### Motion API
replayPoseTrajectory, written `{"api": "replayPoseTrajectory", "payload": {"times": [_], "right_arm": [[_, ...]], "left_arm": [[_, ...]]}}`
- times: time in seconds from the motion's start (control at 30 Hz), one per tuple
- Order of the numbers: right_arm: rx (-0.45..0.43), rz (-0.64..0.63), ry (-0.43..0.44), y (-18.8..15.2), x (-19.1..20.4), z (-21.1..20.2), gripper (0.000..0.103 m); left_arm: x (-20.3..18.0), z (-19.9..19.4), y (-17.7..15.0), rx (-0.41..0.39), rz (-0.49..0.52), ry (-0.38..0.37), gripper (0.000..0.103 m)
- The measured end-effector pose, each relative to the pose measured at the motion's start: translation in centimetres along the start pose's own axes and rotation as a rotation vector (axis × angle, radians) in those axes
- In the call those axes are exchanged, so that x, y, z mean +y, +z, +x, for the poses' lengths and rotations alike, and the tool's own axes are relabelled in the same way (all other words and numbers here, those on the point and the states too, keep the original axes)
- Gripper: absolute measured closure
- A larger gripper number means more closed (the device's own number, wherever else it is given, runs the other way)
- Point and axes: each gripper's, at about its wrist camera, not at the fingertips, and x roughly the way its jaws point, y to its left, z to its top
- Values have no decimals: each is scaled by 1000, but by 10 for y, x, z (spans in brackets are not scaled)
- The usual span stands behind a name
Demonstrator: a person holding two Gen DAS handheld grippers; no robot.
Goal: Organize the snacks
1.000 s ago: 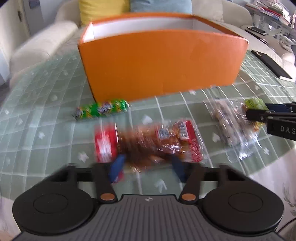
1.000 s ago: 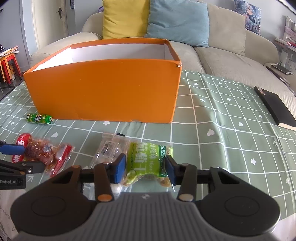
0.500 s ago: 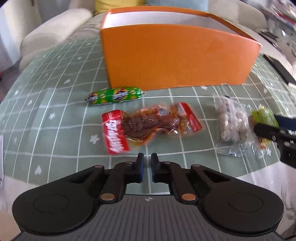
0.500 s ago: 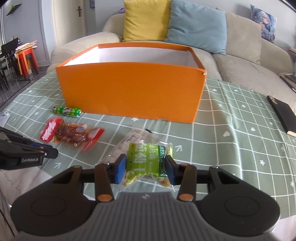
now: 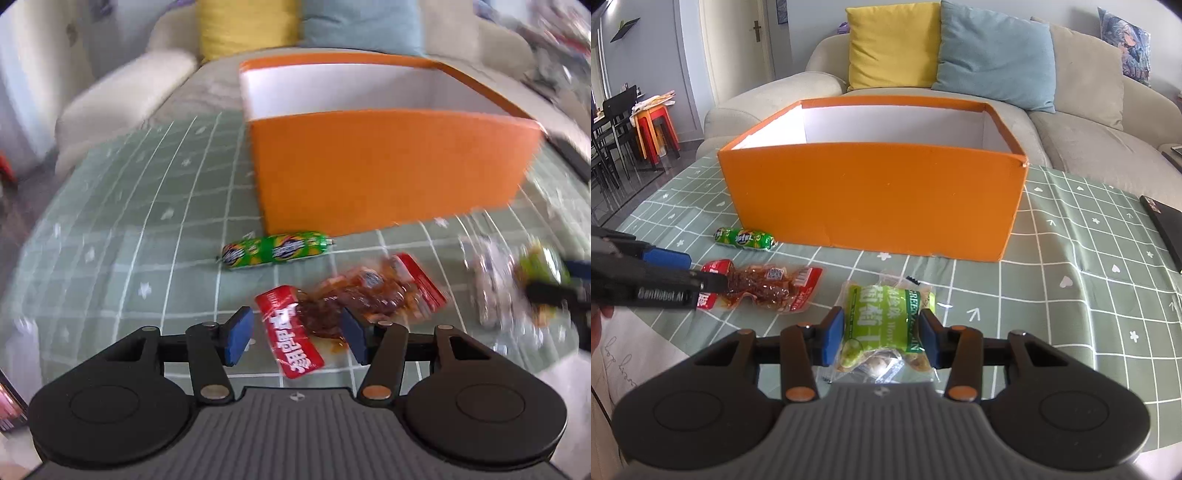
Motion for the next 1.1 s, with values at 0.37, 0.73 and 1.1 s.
{"api": "replayPoseTrajectory", "payload": {"times": [0.37, 0.73, 1.1], "right_arm": [[-8, -52, -25, -4, 8, 5, 61], [-13, -71, -26, -10, 7, -1, 61], [-5, -47, -33, -13, 0, -7, 60]], "left_arm": [[4, 7, -17, 60, -145, -106, 97], [-27, -12, -38, 167, -175, -257, 100], [-46, -31, -42, 199, -84, -259, 72]]}}
